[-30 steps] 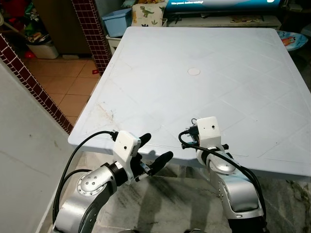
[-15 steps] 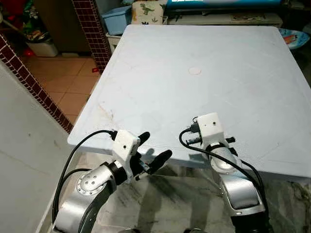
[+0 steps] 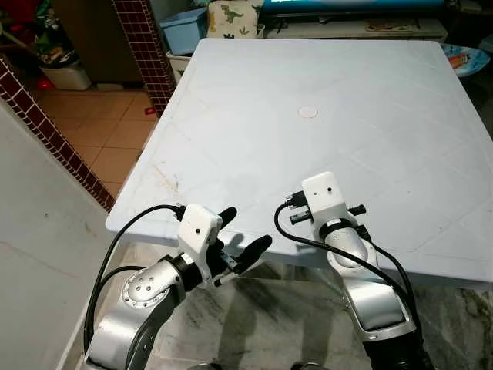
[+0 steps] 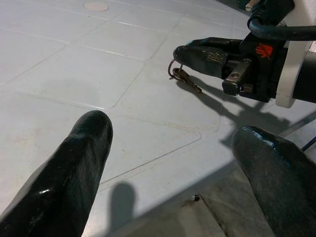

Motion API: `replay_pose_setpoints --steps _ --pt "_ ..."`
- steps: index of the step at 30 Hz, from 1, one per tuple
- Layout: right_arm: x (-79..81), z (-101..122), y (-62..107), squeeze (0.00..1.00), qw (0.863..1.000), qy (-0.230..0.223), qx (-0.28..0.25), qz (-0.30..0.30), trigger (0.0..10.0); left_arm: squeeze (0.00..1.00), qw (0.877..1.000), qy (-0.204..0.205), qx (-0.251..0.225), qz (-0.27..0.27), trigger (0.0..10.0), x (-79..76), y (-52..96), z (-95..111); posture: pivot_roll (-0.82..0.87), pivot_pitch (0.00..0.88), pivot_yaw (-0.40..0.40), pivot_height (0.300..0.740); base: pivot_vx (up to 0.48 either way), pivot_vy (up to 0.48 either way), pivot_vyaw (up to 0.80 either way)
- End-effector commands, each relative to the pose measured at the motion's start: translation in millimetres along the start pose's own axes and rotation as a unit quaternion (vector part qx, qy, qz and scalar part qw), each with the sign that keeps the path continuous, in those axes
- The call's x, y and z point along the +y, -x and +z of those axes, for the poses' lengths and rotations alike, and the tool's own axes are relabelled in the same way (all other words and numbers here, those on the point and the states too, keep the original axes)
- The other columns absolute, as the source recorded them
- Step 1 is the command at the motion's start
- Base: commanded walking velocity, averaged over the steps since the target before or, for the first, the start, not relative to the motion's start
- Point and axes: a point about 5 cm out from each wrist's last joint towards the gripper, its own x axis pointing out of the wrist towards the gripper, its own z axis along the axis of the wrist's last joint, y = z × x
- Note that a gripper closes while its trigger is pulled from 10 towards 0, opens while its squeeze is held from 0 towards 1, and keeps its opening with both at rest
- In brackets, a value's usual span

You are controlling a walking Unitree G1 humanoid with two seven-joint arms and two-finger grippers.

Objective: Hang keys on a hook

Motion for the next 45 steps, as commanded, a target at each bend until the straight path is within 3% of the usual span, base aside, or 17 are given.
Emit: replay_pose_setpoints --steps 1,14,26,27,28,29,30,36,37,38,45 --pt "1.9 -6.1 0.2 1.00 1.000 -0.015 0.021 0.002 10.0 0.00 1.000 -0.002 0.003 0.000 10.0 0.5 1.9 -0.7 0.05 0.128 0.091 0.740 0.000 0.000 0.00" --pt "3.1 -18.3 -1.5 1.00 0.997 -0.043 0.059 0.007 10.0 0.00 1.000 -0.001 0.005 -0.003 10.0 0.0 2.0 -1.0 0.06 0.133 0.092 0.740 0.000 0.000 0.00" --pt "2.0 -21.9 -14.5 1.00 0.995 -0.060 0.072 0.016 10.0 0.00 1.000 -0.001 0.006 -0.004 10.0 -0.8 2.5 -0.9 0.06 0.134 0.093 0.740 0.000 0.000 0.00" --pt "2.1 -22.0 -16.1 0.91 0.995 -0.061 0.073 0.019 10.0 0.00 1.000 -0.001 0.006 -0.004 10.0 -0.7 2.4 -0.8 0.06 0.134 0.093 0.740 0.000 0.000 0.00" --pt "3.6 -22.9 -19.4 0.19 0.994 -0.069 0.076 0.029 10.0 0.00 1.000 0.000 0.006 -0.005 10.0 -0.9 2.3 -0.8 0.06 0.134 0.093 0.740 0.000 0.000 0.00" --pt "4.0 -23.1 -20.0 0.19 0.994 -0.072 0.077 0.031 10.0 0.00 1.000 0.000 0.006 -0.005 10.0 -0.9 2.3 -0.8 0.06 0.134 0.093 0.740 0.000 0.000 0.00" --pt "4.6 -23.7 -20.9 0.00 0.993 -0.076 0.080 0.032 10.0 0.00 1.000 0.000 0.006 -0.005 10.0 -1.0 2.2 -0.8 0.06 0.134 0.093 0.740 0.000 0.000 0.00" --pt "8.8 -24.6 -24.0 0.00 0.992 -0.082 0.088 0.040 10.0 0.00 1.000 0.000 0.006 -0.006 10.0 -1.4 2.2 -0.9 0.06 0.134 0.093 0.740 0.000 0.000 0.00" --pt "11.5 -24.1 -24.0 0.00 0.991 -0.089 0.089 0.045 4.4 0.00 1.000 0.000 0.006 -0.006 10.0 -1.7 2.5 -0.9 0.07 0.134 0.092 0.740 0.000 0.000 0.00" --pt "14.9 -23.0 -23.8 0.00 0.990 -0.097 0.089 0.052 0.0 0.00 1.000 0.000 0.007 -0.006 10.0 -1.9 2.8 -1.0 0.07 0.134 0.092 0.740 0.000 0.000 0.00" --pt "25.6 -20.7 -21.0 0.00 0.987 -0.110 0.092 0.074 0.0 0.00 1.000 0.001 0.008 -0.008 10.0 -2.8 3.6 -1.6 0.07 0.133 0.092 0.740 0.000 0.000 0.00"
